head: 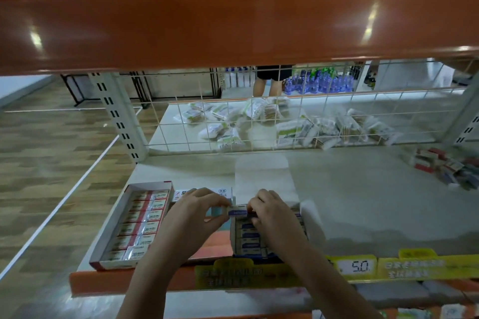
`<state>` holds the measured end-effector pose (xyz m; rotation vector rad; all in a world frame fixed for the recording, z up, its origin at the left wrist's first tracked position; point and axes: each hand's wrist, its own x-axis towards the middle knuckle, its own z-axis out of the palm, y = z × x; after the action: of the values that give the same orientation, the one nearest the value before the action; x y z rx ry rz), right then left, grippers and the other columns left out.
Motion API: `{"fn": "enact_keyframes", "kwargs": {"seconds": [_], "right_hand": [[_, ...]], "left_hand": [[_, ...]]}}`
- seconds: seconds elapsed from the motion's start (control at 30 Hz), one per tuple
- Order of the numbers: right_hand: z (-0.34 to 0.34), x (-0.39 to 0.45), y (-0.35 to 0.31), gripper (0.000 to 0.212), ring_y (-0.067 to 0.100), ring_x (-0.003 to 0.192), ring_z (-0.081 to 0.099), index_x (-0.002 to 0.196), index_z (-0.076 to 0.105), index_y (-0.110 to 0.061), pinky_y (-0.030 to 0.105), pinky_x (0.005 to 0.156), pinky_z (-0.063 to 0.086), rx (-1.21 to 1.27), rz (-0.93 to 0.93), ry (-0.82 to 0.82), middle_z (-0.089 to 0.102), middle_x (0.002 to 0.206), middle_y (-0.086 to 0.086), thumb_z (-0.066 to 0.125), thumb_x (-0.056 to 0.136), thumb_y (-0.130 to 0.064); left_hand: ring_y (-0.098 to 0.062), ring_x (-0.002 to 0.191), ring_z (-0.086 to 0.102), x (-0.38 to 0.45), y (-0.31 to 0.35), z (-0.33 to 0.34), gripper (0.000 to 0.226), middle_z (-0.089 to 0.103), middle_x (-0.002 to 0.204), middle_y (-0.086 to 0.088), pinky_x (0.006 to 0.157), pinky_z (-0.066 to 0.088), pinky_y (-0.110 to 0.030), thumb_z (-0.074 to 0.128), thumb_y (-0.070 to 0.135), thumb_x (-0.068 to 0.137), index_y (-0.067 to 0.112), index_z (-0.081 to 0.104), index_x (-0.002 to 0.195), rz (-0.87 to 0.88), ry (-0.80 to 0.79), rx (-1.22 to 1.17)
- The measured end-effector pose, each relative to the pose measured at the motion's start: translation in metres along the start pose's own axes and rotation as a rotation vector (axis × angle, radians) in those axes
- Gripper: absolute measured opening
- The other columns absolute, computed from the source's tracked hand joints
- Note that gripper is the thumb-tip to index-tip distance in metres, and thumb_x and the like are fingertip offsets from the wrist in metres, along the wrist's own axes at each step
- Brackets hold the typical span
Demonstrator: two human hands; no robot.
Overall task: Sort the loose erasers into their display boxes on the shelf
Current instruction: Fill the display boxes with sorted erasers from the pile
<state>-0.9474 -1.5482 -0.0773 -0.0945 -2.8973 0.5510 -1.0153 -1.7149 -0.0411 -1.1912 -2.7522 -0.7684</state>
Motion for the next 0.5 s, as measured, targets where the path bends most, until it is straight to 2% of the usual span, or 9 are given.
{"fn": "enact_keyframes", "kwargs": {"seconds": [0.13, 0.3, 0.5], "right_hand": [[-0.019, -0.007, 0.015, 0.022, 0.008, 0.113, 0.04, 0.114, 0.056, -0.022, 0.022, 0.092, 0.04, -0.031, 0.029, 0.053, 0.048, 0.117, -0.007, 0.049, 0.094, -0.026], [-0.041, -0.02, 0.047, 0.026, 0.009, 0.116, 0.04, 0.12, 0.055, -0.022, 0.021, 0.092, 0.04, -0.056, 0.173, 0.158, 0.048, 0.12, -0.007, 0.049, 0.094, -0.024], [-0.039, -0.029, 0.06, 0.027, 0.013, 0.115, 0.043, 0.12, 0.055, -0.02, 0.023, 0.091, 0.041, -0.034, 0.273, 0.183, 0.049, 0.12, -0.005, 0.053, 0.093, -0.023]], "left_hand": [[-0.003, 0.104, 0.045, 0.007, 0.017, 0.005, 0.024, 0.056, 0.11, 0.016, 0.082, 0.038, -0.018, 0.058, 0.037, 0.089, 0.035, 0.064, 0.112, 0.039, -0.05, 0.063], [-0.007, 0.114, 0.041, 0.027, 0.043, 0.023, 0.029, 0.052, 0.124, 0.015, 0.093, 0.033, -0.023, 0.048, 0.036, 0.094, 0.036, 0.056, 0.122, 0.093, -0.126, 0.214], [-0.013, 0.113, 0.044, 0.041, 0.059, 0.05, 0.028, 0.058, 0.121, 0.008, 0.094, 0.033, -0.028, 0.04, 0.029, 0.098, 0.029, 0.056, 0.12, 0.086, -0.144, 0.33]]}}
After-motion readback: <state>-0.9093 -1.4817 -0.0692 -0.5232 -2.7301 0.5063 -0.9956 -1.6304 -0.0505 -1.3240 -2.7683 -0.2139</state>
